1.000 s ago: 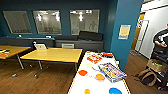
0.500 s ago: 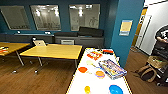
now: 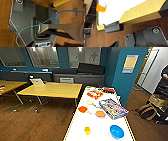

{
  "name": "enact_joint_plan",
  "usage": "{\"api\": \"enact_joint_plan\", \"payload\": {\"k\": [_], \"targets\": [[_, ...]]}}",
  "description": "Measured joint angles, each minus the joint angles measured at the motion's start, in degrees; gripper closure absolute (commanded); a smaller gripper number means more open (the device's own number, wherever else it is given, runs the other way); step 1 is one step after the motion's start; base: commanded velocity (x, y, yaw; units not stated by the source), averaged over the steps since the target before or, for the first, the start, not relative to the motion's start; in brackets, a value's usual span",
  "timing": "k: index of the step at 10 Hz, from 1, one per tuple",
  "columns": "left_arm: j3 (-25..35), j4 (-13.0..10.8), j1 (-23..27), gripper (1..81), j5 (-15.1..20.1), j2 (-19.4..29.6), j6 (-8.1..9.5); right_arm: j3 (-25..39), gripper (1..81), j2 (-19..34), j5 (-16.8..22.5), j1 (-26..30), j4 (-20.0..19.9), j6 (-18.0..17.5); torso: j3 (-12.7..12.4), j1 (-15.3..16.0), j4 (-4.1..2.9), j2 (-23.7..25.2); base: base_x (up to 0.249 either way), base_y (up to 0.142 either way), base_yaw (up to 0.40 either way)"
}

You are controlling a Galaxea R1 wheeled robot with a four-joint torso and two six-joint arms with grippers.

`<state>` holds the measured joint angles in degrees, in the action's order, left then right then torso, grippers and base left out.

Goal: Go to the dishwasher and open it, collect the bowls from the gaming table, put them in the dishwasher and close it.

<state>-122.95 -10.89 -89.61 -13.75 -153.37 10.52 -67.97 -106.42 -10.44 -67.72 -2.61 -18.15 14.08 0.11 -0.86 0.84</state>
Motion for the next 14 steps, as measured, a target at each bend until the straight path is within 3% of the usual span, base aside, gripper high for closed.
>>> {"api": "enact_joint_plan", "payload": {"k": [5,11,14], "targets": [[-0.04,0.00,0.50,1.0,-0.17,-0.44,0.00,-2.74,1.0,1.40,5.45,7.47,-0.17,-3.58,0.70,0.05,0.00,-0.02,0.000,0.000,0.000],[-0.23,0.02,0.59,1.0,-0.24,-0.52,0.20,-7.46,1.0,-0.46,17.07,20.81,-0.63,-5.33,1.12,0.05,0.00,-0.04,0.000,0.000,0.000],[-0.26,0.41,0.89,1.0,-0.41,-0.74,0.20,-9.18,1.0,-2.67,19.93,23.26,-0.87,-5.50,4.92,0.09,0.00,-0.09,0.000,0.000,0.000]]}}
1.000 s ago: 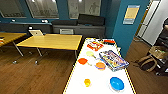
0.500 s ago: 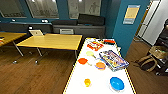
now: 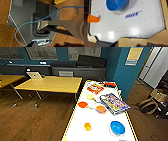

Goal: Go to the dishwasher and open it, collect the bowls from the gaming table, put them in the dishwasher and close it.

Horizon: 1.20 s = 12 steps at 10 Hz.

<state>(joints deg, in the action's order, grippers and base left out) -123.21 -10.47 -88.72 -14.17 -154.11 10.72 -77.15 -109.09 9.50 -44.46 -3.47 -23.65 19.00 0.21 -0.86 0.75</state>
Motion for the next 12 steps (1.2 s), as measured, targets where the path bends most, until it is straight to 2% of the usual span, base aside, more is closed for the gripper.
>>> {"api": "enact_joint_plan", "payload": {"k": [1,3,9,12], "targets": [[-0.24,0.06,0.16,1.0,-0.05,-0.02,0.02,-0.18,1.0,0.22,0.09,0.04,0.04,0.01,1.29,0.00,0.00,0.00,0.000,0.000,0.000],[-0.38,0.13,0.33,1.0,-0.20,-0.05,0.00,0.23,1.0,0.30,-0.51,0.34,0.06,0.28,2.12,0.02,-0.02,-0.02,0.000,0.000,0.000],[-0.38,0.22,0.28,1.0,-0.29,-0.16,0.00,7.42,1.0,1.40,-7.30,1.00,0.06,0.69,2.10,0.04,-0.02,-0.05,0.000,0.000,0.000],[-0.38,0.22,0.28,1.0,-0.24,-0.16,0.02,9.19,1.0,-1.05,-8.68,1.16,0.06,0.65,2.10,0.04,-0.02,-0.05,0.000,0.000,0.000]]}}
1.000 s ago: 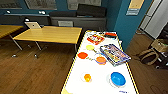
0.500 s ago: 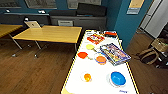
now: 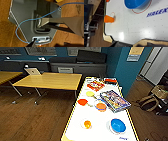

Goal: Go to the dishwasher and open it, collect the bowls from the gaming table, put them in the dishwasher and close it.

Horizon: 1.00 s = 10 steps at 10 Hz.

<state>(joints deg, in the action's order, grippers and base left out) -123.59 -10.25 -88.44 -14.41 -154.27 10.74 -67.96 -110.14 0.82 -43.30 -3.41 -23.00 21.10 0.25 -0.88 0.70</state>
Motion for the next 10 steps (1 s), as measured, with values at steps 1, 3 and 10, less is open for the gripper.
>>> {"api": "enact_joint_plan", "payload": {"k": [1,3,10], "targets": [[-0.04,0.00,0.02,1.0,0.00,0.00,-0.02,-1.22,1.0,-1.02,-0.20,0.02,-0.02,-0.04,0.00,0.00,0.00,0.00,0.000,0.000,0.000],[-0.06,0.00,0.05,1.0,0.05,0.00,-0.02,-4.66,1.0,-1.13,0.28,1.99,-0.33,-0.48,0.00,0.00,0.00,0.00,0.000,0.000,0.000],[-0.09,0.02,0.21,1.0,0.33,-0.02,-0.02,-8.78,1.0,0.11,2.79,10.80,-1.12,-0.89,0.02,0.00,0.00,-0.02,0.000,0.000,0.000]]}}
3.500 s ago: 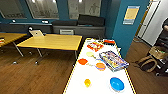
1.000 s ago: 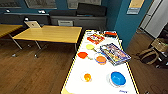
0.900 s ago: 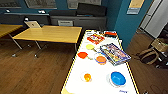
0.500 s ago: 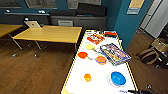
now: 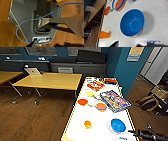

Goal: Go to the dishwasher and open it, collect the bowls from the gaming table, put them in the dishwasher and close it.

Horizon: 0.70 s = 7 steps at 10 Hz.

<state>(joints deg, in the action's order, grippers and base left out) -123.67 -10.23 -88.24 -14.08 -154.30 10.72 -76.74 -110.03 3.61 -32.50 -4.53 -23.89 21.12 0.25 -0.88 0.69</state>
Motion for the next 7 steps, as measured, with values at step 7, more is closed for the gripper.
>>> {"api": "enact_joint_plan", "payload": {"k": [7], "targets": [[-1.68,0.37,0.12,1.0,0.22,-1.29,0.00,-5.69,1.0,-2.10,0.72,-1.80,-4.22,-1.46,0.02,0.00,0.00,-0.02,0.000,0.000,0.000]]}}
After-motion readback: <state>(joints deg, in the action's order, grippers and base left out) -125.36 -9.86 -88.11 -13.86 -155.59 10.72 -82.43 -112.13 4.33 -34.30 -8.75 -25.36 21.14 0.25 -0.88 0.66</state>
